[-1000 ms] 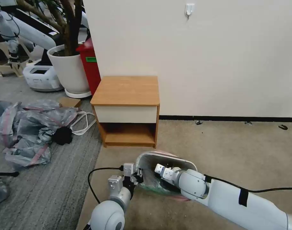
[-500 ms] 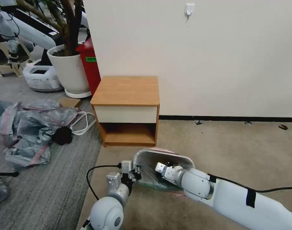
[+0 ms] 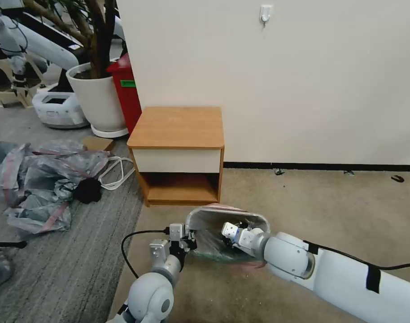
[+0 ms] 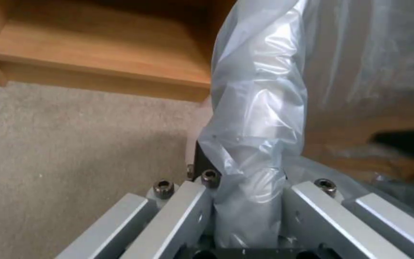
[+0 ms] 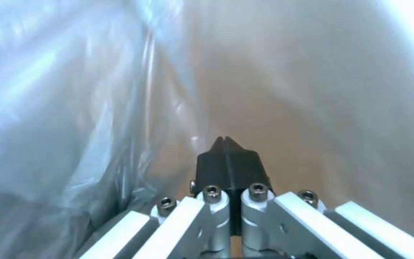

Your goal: Pick up the garbage bag from the table and place it over the trash can.

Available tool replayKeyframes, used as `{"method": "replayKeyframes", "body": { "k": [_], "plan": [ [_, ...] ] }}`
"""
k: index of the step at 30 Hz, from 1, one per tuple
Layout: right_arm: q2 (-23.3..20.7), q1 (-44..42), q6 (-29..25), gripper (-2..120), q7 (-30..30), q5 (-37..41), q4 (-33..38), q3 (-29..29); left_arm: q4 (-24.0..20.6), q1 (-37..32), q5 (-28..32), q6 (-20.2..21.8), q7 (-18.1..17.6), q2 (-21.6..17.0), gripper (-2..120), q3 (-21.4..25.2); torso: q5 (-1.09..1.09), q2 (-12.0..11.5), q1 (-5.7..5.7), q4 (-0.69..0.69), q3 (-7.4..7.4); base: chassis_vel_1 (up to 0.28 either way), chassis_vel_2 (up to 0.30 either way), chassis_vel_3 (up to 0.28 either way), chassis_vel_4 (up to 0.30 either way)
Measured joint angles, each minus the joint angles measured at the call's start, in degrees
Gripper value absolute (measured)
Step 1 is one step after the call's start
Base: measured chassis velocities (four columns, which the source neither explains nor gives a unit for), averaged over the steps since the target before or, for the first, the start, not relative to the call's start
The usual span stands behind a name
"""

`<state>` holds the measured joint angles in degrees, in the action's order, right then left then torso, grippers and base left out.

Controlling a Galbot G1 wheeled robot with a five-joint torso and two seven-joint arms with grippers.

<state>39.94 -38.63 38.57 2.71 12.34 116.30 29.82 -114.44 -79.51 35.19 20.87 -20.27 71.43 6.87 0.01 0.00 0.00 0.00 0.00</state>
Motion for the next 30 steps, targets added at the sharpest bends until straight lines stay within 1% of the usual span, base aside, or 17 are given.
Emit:
{"method": "replayKeyframes", "body": {
  "k": [1,4,6,8,9,10,12,13,14,15,18,19,21,24,26,27,30],
  "plan": [
    [0.0,0.0,0.0,0,0.0,0.0,0.0,0.0,0.0,0.0,0.0,0.0,0.0,0.0,1,0.0,0.00,0.0,0.00,0.00,0.00,0.000,0.000,0.000,0.000],
    [-2.3,-3.0,-1.6,0,0.0,1.2,4.6,-5.2,0.0,0.0,0.7,0.0,-0.4,-0.2,1,0.4,0.01,0.0,0.00,0.00,0.00,0.000,0.000,0.000,0.000],
    [-2.5,-3.3,-1.7,0,0.0,1.3,4.9,-5.7,0.0,0.0,0.7,0.0,-0.4,-0.2,1,0.4,0.01,0.0,0.00,0.00,0.00,0.000,0.000,0.000,0.000],
    [-5.6,-8.5,-3.9,0,0.3,2.1,10.3,-13.7,-0.2,0.1,1.8,0.0,-0.8,-0.7,1,0.8,-0.01,0.0,0.00,-0.02,0.00,0.000,0.000,0.000,0.000],
    [-6.5,-10.2,-4.5,0,0.4,2.1,11.8,-16.1,-0.3,0.0,2.2,0.0,-0.9,-0.7,1,1.0,0.03,0.0,0.00,0.01,0.00,0.000,0.000,0.000,0.000],
    [-6.5,-10.2,-4.5,0,0.4,2.1,11.8,-16.1,-0.3,0.0,2.2,0.0,-0.9,-0.7,1,1.0,0.03,0.0,0.00,0.01,0.00,0.000,0.000,0.000,0.000],
    [-8.9,-17.2,-7.2,0,0.3,2.1,16.1,-25.2,-1.0,-0.1,4.5,0.3,-2.1,-0.9,1,1.9,-0.03,0.0,0.00,-0.02,0.00,0.000,0.000,0.000,0.000],
    [-9.1,-19.2,-8.1,0,-0.6,2.0,17.2,-28.2,-1.4,-0.2,5.6,0.6,-2.7,-0.9,1,2.2,0.01,0.0,0.00,-0.02,-0.01,0.000,0.000,0.000,0.000],
    [-9.1,-19.2,-8.1,0,-0.6,2.0,17.2,-28.2,-1.4,-0.2,5.6,0.6,-2.7,-0.9,1,2.2,0.01,0.0,0.00,-0.02,-0.01,0.000,0.000,0.000,0.000],
    [-8.9,-21.3,-9.3,0,-3.0,1.8,18.2,-31.1,-2.2,-0.6,7.2,0.9,-3.7,-0.9,1,2.6,-0.02,0.0,0.00,-0.02,0.00,0.000,0.000,0.000,0.000],
    [-6.2,-25.5,-12.5,0,-7.8,0.8,18.8,-37.5,-4.4,-2.1,11.1,2.1,-5.9,-1.4,1,3.5,0.00,0.0,0.00,0.00,0.00,0.000,0.000,0.000,0.000],
    [-6.2,-25.5,-12.5,0,-7.8,0.8,18.8,-37.5,-4.4,-2.1,11.1,2.1,-5.9,-1.4,1,3.5,0.00,0.0,0.00,0.00,0.00,0.000,0.000,0.000,0.000],
    [-2.6,-29.1,-14.9,0,-12.7,0.6,18.6,-41.3,-6.6,-3.2,15.0,3.4,-8.3,-2.3,1,4.5,0.00,0.0,0.00,-0.01,-0.01,0.000,0.000,0.000,0.000],
    [0.4,-30.2,-16.7,0,-16.4,1.8,17.6,-42.0,-8.1,-3.6,19.2,4.8,-10.7,-3.3,1,5.4,-0.01,0.0,0.00,-0.01,0.00,0.000,0.000,0.000,0.000],
    [3.5,-30.2,-20.2,0,-18.9,3.6,15.4,-41.6,-9.2,-3.6,22.4,5.8,-12.8,-4.9,1,6.3,-0.02,0.0,0.00,0.00,0.00,0.000,0.000,0.000,0.000],
    [3.5,-30.2,-20.2,0,-18.9,3.6,15.4,-41.6,-9.2,-3.6,22.4,5.8,-12.8,-4.9,1,6.3,-0.02,0.0,0.00,0.00,0.00,0.000,0.000,0.000,0.000],
    [6.2,-29.5,-27.9,0,-19.5,6.9,12.0,-40.9,-10.2,-3.5,25.8,6.2,-14.3,-6.8,1,7.8,-0.01,0.0,0.00,0.00,0.00,0.000,0.000,0.000,0.000]
  ]
}}
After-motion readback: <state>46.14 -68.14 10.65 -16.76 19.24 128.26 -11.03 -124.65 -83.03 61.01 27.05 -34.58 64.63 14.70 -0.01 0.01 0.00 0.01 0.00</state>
